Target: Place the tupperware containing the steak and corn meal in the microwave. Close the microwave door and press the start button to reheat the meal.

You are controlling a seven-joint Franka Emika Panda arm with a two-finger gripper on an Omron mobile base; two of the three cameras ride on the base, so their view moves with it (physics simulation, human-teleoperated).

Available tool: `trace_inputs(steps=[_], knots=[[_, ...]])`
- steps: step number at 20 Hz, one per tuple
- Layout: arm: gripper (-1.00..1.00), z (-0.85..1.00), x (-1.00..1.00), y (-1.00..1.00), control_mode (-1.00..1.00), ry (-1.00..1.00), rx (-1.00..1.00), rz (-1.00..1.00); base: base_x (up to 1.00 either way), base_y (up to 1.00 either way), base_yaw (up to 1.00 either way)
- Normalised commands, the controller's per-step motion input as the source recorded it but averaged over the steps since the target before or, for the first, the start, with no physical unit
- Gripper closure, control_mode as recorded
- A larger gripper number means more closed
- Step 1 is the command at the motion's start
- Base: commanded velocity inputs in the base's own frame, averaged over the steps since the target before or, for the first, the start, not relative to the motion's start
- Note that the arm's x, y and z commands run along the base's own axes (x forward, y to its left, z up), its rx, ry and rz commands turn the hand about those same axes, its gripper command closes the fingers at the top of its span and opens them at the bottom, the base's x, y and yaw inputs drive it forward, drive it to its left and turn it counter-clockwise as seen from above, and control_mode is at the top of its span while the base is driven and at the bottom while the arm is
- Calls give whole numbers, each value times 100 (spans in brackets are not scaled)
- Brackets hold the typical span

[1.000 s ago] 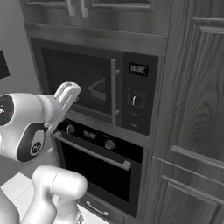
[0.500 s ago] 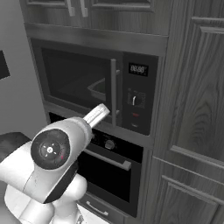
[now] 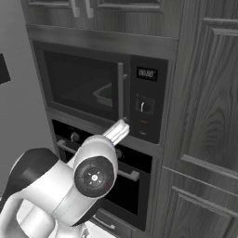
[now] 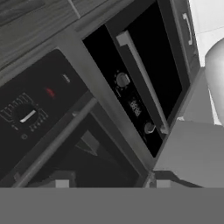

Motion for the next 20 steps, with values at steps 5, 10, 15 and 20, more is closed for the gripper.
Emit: trace_inputs(steps=[5,10,15,20], knots=[[100,-22,26,-3,-100,-10,5,6,0,0,0],[100,-15,40,-1,-100,-5,2,6,0,0,0],[100,-15,46,-7,-100,-1,0,1,0,0,0],[100,-11,34,-21,-100,0,0,0,0,0,0]])
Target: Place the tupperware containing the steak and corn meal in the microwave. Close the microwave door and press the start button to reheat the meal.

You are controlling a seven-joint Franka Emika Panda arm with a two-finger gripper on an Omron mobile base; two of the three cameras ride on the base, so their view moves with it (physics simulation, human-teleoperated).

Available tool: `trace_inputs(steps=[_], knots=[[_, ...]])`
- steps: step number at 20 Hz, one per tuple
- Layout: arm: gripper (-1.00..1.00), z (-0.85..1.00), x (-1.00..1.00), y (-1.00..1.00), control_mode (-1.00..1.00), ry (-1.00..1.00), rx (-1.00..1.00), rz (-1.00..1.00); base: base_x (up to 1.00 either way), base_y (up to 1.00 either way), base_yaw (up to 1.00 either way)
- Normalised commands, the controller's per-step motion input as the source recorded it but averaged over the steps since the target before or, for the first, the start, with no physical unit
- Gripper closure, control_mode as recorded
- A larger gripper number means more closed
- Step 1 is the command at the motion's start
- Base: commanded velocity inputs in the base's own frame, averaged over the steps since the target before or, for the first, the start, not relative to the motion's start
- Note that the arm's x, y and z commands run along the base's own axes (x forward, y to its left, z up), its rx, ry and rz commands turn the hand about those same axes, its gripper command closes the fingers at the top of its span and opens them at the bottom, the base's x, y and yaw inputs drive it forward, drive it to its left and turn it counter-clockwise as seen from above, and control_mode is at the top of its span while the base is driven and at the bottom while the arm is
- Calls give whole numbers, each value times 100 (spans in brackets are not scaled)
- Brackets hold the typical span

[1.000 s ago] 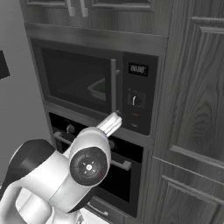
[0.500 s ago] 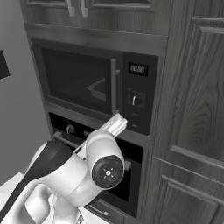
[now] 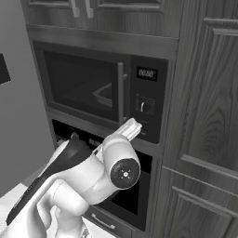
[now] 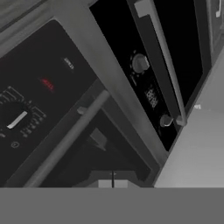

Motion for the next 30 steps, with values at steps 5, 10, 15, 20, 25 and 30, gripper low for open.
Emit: trace_inputs(steps=[5,10,15,20,25,30], knots=[[100,-23,27,-14,-100,0,0,0,0,0,0],[100,-25,26,-13,-100,0,0,0,0,0,0],[100,-22,31,-10,-100,0,0,0,0,0,0],[100,-19,34,-6,-100,0,0,0,0,0,0],[100,-16,31,-11,-100,0,0,0,0,0,0],[100,-20,27,-17,-100,0,0,-1,0,0,0]])
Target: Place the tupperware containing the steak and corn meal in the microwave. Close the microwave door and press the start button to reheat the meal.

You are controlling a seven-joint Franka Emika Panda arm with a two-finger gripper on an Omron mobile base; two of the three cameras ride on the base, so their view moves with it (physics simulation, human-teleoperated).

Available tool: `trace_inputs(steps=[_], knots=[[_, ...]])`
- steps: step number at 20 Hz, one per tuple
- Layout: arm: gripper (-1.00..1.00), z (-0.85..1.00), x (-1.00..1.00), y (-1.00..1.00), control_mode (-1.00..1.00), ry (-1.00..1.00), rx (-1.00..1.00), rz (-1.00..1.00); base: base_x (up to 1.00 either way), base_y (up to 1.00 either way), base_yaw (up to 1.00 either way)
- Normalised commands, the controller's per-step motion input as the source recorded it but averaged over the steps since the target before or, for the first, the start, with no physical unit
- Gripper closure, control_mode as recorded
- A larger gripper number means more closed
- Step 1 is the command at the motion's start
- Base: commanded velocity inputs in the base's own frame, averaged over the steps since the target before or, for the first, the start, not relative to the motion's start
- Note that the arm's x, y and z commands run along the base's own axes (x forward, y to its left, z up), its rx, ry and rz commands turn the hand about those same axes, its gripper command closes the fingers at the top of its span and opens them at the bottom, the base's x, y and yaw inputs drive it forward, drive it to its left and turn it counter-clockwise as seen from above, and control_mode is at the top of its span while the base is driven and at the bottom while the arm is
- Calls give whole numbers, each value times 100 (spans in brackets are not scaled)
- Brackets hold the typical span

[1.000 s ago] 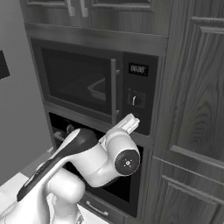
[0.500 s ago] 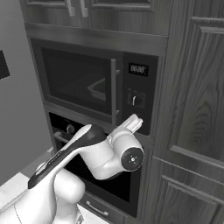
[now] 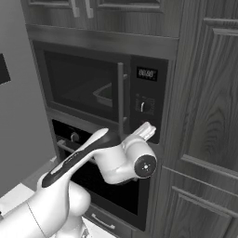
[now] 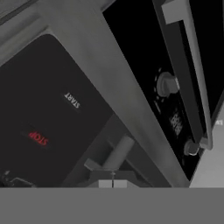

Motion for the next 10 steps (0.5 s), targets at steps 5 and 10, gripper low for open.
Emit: trace_inputs(steps=[5,10], knots=[[100,-21,27,-18,-100,0,0,-2,0,0,0],[100,-18,30,-13,-100,0,0,-1,0,0,0]])
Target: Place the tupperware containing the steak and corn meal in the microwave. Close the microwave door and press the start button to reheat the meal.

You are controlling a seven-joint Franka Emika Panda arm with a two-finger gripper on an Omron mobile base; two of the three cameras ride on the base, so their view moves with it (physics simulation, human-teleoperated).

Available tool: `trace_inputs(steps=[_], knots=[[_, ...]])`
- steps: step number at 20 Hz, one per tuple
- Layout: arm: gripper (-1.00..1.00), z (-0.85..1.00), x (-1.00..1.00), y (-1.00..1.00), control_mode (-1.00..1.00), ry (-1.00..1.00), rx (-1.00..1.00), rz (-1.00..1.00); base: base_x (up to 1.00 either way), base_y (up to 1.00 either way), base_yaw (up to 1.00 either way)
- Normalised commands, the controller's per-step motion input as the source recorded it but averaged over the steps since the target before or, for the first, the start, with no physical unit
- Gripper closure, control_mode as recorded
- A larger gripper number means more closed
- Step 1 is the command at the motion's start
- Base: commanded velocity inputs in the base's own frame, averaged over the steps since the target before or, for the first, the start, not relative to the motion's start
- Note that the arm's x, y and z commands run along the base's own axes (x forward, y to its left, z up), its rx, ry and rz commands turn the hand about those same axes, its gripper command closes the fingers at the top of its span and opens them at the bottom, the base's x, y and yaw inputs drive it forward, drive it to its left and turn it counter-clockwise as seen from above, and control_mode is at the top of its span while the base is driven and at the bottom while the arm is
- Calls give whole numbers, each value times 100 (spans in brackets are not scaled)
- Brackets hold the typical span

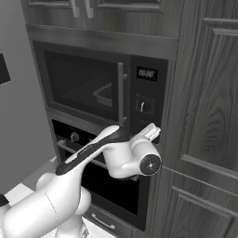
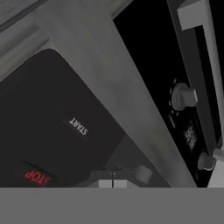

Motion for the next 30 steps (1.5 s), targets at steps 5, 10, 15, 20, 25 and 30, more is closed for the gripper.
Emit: trace_inputs(steps=[5,10,15,20,25,30], knots=[[100,-15,31,-7,-100,0,0,-2,0,0,0],[100,-15,31,-5,-100,0,0,-3,0,0,0],[100,-16,30,-5,-100,0,0,-4,0,0,0],[100,-17,32,-9,-100,0,0,-6,0,0,0],[100,-6,34,-25,-100,0,0,-10,0,0,0],[100,-2,34,-60,-100,0,0,-14,0,0,0]])
